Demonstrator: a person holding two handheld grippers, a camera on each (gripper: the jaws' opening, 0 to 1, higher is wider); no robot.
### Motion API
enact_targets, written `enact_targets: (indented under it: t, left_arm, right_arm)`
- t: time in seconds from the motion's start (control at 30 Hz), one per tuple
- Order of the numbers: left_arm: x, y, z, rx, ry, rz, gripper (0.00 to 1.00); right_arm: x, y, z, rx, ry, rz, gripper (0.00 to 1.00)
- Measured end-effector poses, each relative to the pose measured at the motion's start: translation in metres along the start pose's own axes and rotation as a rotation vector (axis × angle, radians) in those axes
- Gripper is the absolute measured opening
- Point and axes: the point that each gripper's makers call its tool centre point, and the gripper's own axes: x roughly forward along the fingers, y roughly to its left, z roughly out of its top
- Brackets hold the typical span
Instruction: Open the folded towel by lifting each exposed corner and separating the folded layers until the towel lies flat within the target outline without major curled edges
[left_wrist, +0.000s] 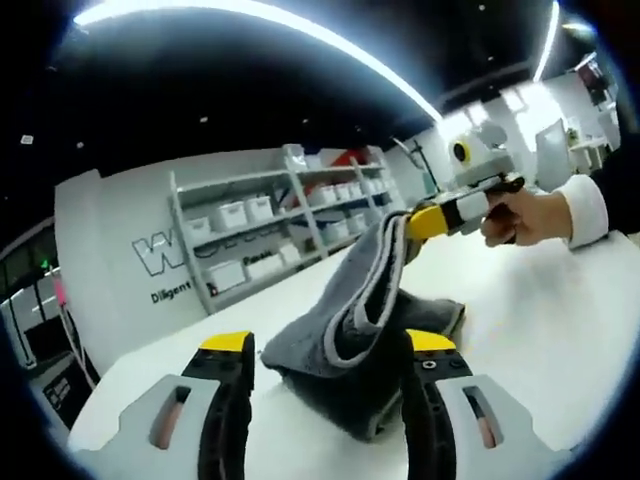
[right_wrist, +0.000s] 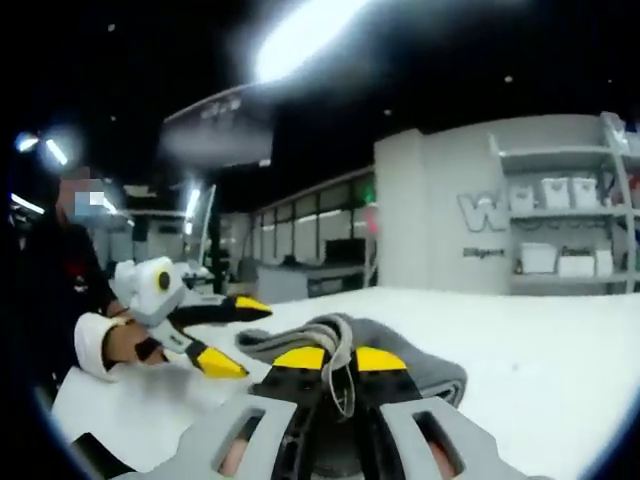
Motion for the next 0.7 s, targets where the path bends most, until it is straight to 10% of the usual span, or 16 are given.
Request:
enact_targets:
  t: [0.23, 0.7]
  left_arm:
    - [0.003, -0.016, 0.012, 0.189, -0.029, -0.032, 0.44]
    - [0.001, -0.02, 0.009, 0.258, 0.001, -0.037, 0.4]
  right_arm:
    - [0.001, 0.012, -0.001, 0.012, 0.013, 0.035, 0.02]
    - [-0.001, 0.026, 0.001, 0.032, 0.018, 0.061, 0.02]
